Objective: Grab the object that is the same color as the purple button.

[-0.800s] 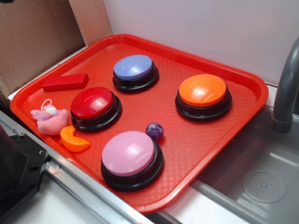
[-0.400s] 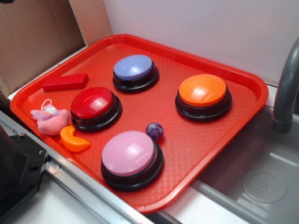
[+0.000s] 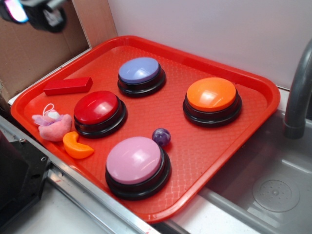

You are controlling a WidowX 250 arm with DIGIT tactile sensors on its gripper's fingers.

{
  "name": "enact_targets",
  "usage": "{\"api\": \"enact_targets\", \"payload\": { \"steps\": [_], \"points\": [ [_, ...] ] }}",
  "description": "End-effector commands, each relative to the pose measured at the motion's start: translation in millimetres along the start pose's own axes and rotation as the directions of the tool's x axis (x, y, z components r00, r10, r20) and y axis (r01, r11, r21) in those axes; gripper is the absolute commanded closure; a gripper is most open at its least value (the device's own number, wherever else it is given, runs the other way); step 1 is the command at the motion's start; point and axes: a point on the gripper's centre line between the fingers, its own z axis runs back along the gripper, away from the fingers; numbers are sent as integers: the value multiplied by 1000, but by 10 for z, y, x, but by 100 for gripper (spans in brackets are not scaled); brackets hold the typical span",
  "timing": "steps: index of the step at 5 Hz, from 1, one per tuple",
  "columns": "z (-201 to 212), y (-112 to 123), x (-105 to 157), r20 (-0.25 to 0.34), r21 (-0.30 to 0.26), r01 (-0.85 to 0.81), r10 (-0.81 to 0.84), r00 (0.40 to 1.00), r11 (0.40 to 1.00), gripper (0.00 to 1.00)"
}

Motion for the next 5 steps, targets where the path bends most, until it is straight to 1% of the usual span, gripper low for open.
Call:
{"api": "enact_targets", "payload": {
  "steps": [1,2,3,4,5],
  "points": [
    [-693,-393,371,29,-43,-136,137,990,990,0],
    [-972,-578,460,35,-60,-113,116,993,992,0],
    [-1170,-690,500,35,-40,-99,100,994,994,0],
    [-1470,-824,530,18,-16,-90,90,996,996,0],
    [-1643,-839,527,8,7,-84,84,996,996,0]
  ]
}}
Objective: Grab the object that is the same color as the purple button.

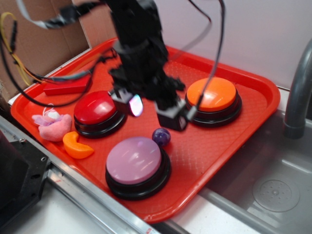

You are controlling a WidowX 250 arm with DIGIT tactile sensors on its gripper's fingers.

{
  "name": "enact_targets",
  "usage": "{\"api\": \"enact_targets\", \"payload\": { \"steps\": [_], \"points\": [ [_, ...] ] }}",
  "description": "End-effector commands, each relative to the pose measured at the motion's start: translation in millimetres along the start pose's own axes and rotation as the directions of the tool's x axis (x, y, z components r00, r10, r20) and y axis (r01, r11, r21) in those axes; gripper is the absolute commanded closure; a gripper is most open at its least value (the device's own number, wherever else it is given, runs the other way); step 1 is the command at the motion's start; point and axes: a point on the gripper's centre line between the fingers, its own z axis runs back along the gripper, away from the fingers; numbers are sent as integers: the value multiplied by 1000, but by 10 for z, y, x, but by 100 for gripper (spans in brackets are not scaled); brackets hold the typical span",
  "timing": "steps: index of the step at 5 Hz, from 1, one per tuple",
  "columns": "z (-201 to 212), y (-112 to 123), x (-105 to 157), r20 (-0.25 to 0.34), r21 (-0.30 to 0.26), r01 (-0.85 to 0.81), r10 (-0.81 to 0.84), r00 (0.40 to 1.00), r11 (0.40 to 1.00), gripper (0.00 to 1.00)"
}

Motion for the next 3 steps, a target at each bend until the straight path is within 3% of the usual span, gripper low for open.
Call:
{"api": "enact_targets", "payload": {
  "steps": [1,2,3],
  "points": [
    [-154,-153,91,38,4,24,-25,999,1000,0],
    [-224,-145,79,29,13,28,-28,999,1000,0],
    [-210,-130,86,29,14,10,-10,1000,1000,100]
  ]
}}
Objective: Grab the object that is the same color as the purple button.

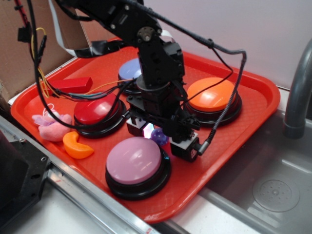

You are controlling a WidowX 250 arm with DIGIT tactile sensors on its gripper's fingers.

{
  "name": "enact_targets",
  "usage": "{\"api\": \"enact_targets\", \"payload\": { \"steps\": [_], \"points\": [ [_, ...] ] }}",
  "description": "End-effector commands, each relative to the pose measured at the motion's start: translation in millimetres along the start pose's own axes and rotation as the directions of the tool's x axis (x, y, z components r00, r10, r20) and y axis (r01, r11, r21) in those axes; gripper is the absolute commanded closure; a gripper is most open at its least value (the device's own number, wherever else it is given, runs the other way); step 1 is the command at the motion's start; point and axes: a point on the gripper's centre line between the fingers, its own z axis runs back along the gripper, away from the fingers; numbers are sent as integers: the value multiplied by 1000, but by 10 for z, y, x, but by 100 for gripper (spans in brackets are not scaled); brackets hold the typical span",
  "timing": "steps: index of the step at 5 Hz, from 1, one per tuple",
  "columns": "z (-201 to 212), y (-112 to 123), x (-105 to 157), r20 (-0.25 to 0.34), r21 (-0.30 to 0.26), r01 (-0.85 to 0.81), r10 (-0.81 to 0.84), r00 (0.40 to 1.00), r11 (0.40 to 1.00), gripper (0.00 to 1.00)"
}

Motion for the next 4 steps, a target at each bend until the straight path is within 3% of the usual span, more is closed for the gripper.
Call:
{"api": "enact_targets", "payload": {
  "steps": [1,2,3,4],
  "points": [
    [118,-28,116,-4,-24,23,-23,1000,999,100],
    [346,48,205,-49,2,94,-94,994,996,100],
    [714,138,279,-25,22,79,-78,997,997,100],
    [1219,304,330,26,-41,71,-70,997,997,100]
  ]
}}
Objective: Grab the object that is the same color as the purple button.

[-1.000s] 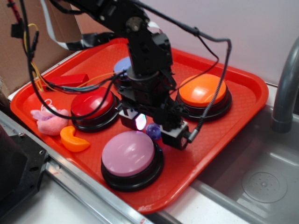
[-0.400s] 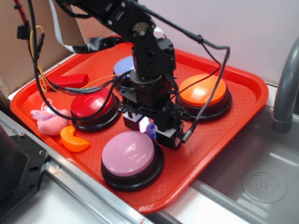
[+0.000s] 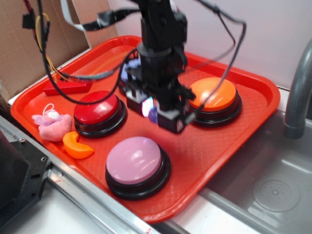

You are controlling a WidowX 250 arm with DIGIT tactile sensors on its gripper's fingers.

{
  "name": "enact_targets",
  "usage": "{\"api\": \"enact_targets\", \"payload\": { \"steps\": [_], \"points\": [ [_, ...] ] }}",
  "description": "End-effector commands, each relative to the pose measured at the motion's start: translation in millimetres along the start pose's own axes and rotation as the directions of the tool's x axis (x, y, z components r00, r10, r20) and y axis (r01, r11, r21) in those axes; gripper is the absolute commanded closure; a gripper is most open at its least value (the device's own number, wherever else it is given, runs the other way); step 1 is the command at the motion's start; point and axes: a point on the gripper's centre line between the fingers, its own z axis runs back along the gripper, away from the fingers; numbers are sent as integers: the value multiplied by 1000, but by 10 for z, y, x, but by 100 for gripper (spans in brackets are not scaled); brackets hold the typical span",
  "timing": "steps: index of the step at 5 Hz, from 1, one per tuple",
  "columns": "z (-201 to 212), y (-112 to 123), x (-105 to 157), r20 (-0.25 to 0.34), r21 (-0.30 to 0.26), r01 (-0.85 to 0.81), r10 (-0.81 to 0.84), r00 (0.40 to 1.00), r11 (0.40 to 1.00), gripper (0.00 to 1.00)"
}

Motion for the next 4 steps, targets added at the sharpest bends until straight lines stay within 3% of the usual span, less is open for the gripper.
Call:
{"api": "enact_targets", "payload": {
  "steps": [1,2,3,4],
  "points": [
    [1004,311,71,110,-50,-33,39,993,998,100],
    [1252,502,63,159,-83,-81,93,983,993,100],
    [1265,646,145,157,-162,-119,145,977,980,100],
    [1262,633,164,212,-93,-136,153,965,986,100]
  ]
}}
